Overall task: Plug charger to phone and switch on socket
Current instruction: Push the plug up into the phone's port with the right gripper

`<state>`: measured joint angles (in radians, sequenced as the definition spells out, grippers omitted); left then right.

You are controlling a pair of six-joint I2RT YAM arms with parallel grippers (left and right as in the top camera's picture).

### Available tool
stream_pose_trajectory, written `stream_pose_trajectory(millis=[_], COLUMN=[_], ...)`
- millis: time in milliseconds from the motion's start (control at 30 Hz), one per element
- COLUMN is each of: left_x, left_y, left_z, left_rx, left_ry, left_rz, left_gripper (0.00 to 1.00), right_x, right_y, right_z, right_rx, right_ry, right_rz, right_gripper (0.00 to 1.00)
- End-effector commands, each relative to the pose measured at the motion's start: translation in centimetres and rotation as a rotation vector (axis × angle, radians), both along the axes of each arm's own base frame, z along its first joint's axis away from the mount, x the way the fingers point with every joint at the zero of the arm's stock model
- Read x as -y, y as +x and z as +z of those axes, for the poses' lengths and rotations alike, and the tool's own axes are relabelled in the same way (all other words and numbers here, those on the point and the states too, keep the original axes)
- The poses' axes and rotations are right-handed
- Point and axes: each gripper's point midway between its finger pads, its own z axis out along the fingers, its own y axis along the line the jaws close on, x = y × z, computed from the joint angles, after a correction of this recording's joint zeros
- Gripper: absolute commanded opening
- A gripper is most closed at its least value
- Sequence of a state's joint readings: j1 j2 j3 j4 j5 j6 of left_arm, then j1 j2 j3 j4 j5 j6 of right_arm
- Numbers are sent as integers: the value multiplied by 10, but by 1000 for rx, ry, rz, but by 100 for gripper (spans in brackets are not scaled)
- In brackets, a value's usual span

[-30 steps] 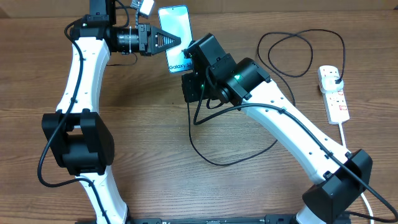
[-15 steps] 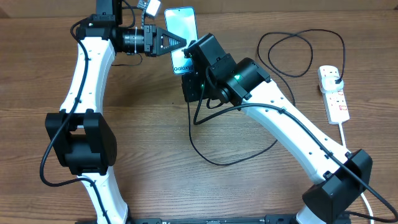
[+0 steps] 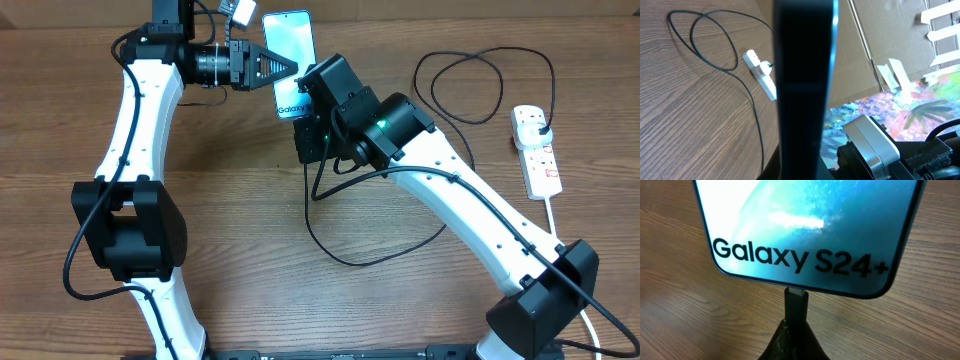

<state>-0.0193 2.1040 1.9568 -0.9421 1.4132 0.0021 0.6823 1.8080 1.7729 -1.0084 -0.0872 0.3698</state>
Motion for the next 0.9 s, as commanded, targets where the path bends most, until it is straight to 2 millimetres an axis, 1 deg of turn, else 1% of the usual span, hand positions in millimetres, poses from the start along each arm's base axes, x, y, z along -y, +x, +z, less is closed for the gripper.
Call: stream_pose_trajectory(millis=[0,867], left_x=[-1,-1], left_y=[-3,-5], left_z=[16,19], left_rx=[64,93], left_ry=[-30,-45], left_rz=[-15,-28], left_gripper=[4,4], right_x=[-5,-7], right_y=[2,6], right_z=[8,11], right_rx=[20,37], right_ry=[18,29], right_rz=[9,10], right_gripper=[4,4])
